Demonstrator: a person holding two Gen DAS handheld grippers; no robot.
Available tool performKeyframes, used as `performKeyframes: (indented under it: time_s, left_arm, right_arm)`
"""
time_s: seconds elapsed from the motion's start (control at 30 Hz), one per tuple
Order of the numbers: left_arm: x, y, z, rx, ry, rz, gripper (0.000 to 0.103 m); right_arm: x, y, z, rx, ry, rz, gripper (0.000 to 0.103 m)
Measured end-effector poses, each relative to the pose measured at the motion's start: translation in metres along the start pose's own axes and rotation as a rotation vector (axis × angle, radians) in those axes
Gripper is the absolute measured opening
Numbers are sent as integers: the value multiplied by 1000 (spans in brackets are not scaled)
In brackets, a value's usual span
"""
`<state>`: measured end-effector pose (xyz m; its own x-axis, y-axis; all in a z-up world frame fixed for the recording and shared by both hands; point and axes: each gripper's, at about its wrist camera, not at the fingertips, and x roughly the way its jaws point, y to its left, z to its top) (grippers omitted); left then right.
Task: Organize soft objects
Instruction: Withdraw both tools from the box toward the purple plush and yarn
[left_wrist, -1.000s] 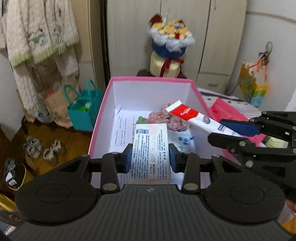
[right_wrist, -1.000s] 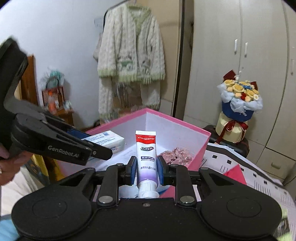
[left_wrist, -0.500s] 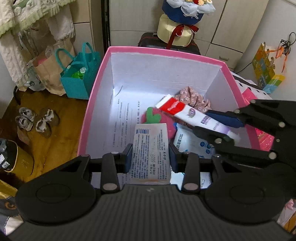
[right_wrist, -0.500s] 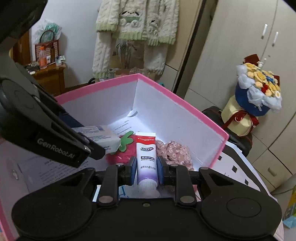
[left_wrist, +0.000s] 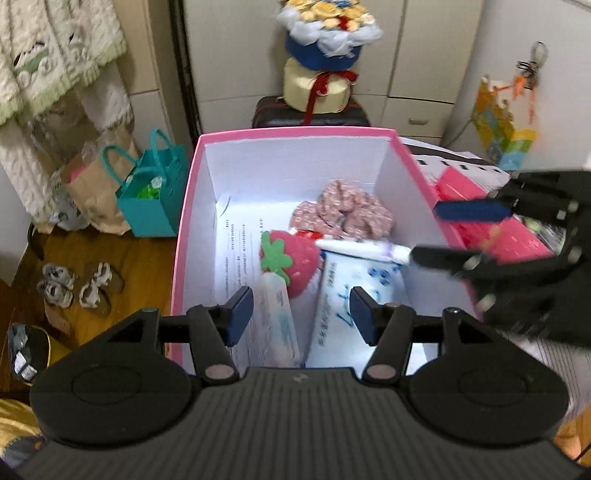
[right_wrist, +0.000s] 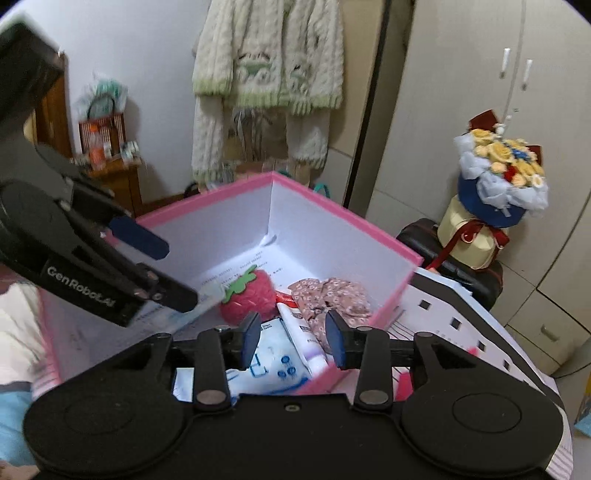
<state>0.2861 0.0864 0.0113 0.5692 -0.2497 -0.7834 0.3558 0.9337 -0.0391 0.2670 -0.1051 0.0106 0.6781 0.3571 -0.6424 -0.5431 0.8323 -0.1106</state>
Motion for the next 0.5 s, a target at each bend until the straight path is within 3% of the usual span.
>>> performKeyframes:
  time_s: [0.13,0.33,0.5]
  left_arm:
    - [-29,-7,-14,30,-39,-32,61]
    - [-69,-26,-33,78,-101,-75,62]
    - [-91,-54,-46,154,-132,-124,60]
  right_arm:
    - [-44,-11,-12,55,-33,-7,54]
    - [-92,-24,-39,151,-28,4,57]
    - [-131,-27,-59,158,-44,-42,60]
